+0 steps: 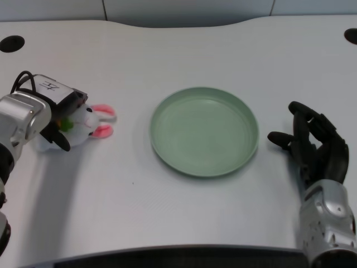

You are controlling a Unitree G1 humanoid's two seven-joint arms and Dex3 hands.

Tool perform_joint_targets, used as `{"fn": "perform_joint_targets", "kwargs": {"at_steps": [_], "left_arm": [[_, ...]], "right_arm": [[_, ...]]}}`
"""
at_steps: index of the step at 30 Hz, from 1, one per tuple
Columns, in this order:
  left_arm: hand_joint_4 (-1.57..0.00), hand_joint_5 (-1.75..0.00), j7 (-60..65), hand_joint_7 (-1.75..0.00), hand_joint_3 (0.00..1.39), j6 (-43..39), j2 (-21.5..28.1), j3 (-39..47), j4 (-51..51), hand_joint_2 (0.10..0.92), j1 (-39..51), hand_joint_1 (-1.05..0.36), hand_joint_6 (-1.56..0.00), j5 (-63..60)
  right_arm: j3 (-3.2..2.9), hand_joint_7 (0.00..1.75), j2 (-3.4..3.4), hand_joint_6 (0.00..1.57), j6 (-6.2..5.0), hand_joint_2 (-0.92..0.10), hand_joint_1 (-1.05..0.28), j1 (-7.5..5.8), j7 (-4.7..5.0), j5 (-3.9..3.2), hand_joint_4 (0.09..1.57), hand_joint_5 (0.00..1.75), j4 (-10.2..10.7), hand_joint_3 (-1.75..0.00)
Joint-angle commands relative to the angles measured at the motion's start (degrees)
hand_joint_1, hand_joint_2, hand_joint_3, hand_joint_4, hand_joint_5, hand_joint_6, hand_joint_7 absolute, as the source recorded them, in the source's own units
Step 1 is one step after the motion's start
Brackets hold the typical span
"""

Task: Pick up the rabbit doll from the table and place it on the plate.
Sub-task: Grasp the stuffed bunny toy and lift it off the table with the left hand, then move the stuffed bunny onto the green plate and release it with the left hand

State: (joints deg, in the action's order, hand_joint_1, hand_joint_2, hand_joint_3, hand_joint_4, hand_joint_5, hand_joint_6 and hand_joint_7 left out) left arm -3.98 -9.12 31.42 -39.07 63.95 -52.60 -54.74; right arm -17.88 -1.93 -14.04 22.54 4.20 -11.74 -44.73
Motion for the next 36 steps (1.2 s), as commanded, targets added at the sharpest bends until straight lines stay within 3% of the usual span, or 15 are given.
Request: {"fn": "perform_joint_targets", "kwargs": {"at_steps": [1,5,8,9,11,12,13,14,20,24,27,28,30,36], "left_arm": [[-0.3,-0.18,0.7,-0.05,0.0,0.1,-0.6,0.0,1.8,0.879,-0.6,-0.82,-0.31,0.6],[-0.45,-0.23,0.8,-0.1,0.0,0.6,-1.5,1.7,3.0,0.84,-0.3,-0.69,-0.5,3.2],[-0.59,-0.32,1.0,-0.18,0.0,0.5,-1.7,2.5,3.5,0.838,-0.1,-0.54,-0.7,4.7],[-0.59,-0.6,1.0,-0.24,0.0,0.2,-1.6,2.7,3.4,0.849,0.0,-0.48,-0.78,5.1],[-0.56,-0.85,1.8,-0.32,0.0,-0.3,-1.6,3.0,3.3,0.856,0.1,-0.43,-0.83,5.6],[-0.56,-1.03,3.9,-0.51,0.0,-1.1,-1.4,2.9,3.3,0.851,0.4,-0.4,-0.81,5.4],[-0.59,-1.27,5.4,-0.92,0.0,-1.7,-1.3,2.8,3.4,0.828,0.5,-0.38,-0.71,5.3],[-0.6,-1.36,7.4,-1.08,0.0,-2.3,-1.1,2.4,3.5,0.819,0.6,-0.37,-0.66,4.7],[-0.8,-1.69,15.0,-1.09,0.01,-4.9,-0.9,1.8,4.6,0.854,0.9,-0.3,-0.76,4.0],[-0.81,-1.74,18.6,-0.81,0.0,-5.8,-1.0,3.2,4.8,0.89,1.6,-0.25,-0.85,5.4],[-0.82,-1.75,18.9,-0.79,0.0,-6.6,-0.9,5.9,4.2,0.891,1.7,-0.23,-0.88,8.3],[-0.78,-1.75,17.2,-1.29,0.03,-6.4,-0.9,7.8,3.5,0.908,1.3,-0.19,-0.73,10.5],[-0.76,-1.75,14.7,-1.65,0.04,-6.4,-0.5,10.7,1.8,0.917,0.9,-0.16,-0.61,13.7],[-0.78,-1.75,10.1,-1.74,0.04,-7.7,1.0,15.9,-4.5,0.899,1.0,-0.13,-0.57,19.1]], "right_arm": [[-0.2,0.51,0.32,0.66,0.58,-0.92,-0.31,-0.74,-0.73,-0.97,0.73,1.01,0.8,-0.28],[-0.23,0.51,0.58,0.67,0.34,-0.92,-0.29,-1.16,-0.95,-1.33,0.72,1.0,1.4,-0.29],[0.01,0.51,0.39,0.67,0.28,-0.92,-0.31,-1.34,-1.01,-1.21,0.73,1.0,1.5,-0.29],[-0.04,0.51,0.35,0.67,0.12,-0.92,-0.31,-1.33,-1.16,-1.31,0.73,0.99,1.3,-0.29],[-0.11,0.51,0.31,0.67,0.06,-0.92,-0.31,-1.29,-1.17,-1.37,0.73,0.99,1.1,-0.28],[-0.11,0.51,0.31,0.67,0.16,-0.92,-0.31,-1.26,-1.07,-1.34,0.73,0.99,1.1,-0.28],[-0.09,0.51,0.31,0.67,0.24,-0.92,-0.31,-1.24,-0.98,-1.29,0.74,0.99,1.1,-0.28],[-0.05,0.51,0.29,0.67,0.23,-0.92,-0.31,-1.24,-1.03,-1.26,0.74,0.99,1.1,-0.28],[-0.3,0.5,0.41,0.66,0.37,-0.92,-0.3,-1.04,-1.32,-1.78,0.74,0.98,1.0,-0.27],[-0.08,0.5,0.34,0.67,0.02,-0.92,-0.3,-1.05,-1.26,-1.49,0.74,0.98,0.7,-0.27],[-0.01,0.5,0.31,0.67,-0.17,-0.92,-0.29,-0.99,-1.15,-1.33,0.74,0.98,0.5,-0.27],[0.05,0.5,0.28,0.66,-0.07,-0.92,-0.3,-0.9,-0.95,-1.18,0.75,0.98,0.4,-0.28],[0.11,0.5,0.27,0.67,0.28,-0.92,-0.3,-0.75,-0.61,-1.01,0.75,0.98,0.4,-0.28],[0.2,0.5,0.52,0.67,0.84,-0.92,-0.3,-0.72,-0.32,-1.14,0.75,0.98,1.0,-0.28]]}}
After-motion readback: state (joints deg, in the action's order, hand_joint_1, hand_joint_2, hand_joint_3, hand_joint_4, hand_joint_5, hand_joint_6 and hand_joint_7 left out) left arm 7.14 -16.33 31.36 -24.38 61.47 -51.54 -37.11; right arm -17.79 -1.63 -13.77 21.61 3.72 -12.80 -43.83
